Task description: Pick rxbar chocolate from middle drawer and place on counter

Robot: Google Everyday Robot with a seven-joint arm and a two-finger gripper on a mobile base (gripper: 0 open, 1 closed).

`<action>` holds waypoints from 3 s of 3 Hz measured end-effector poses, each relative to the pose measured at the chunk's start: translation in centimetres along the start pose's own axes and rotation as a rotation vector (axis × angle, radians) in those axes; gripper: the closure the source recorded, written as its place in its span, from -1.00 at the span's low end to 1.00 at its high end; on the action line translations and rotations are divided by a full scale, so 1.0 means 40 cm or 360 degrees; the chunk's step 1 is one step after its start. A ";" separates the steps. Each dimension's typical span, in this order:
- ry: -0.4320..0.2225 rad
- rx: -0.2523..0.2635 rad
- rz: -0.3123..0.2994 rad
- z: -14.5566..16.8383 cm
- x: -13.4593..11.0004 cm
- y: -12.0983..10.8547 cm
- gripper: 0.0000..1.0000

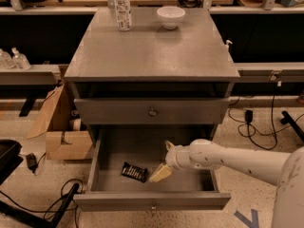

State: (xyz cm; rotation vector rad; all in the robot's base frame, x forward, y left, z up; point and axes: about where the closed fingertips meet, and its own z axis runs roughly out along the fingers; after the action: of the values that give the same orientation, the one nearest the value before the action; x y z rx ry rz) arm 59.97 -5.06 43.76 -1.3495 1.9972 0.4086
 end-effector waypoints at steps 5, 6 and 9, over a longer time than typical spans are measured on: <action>-0.0073 -0.0100 0.0049 0.260 -0.034 0.158 -1.00; -0.0073 -0.0100 0.0049 0.260 -0.034 0.158 -1.00; 0.0254 -0.0194 0.0036 0.360 0.019 0.135 -0.52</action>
Offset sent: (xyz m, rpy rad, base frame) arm -0.0119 0.0907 -0.0633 0.0834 0.0784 0.0126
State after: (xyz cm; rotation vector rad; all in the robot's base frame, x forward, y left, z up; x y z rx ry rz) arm 60.10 5.20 32.28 -1.4763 2.1492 0.4515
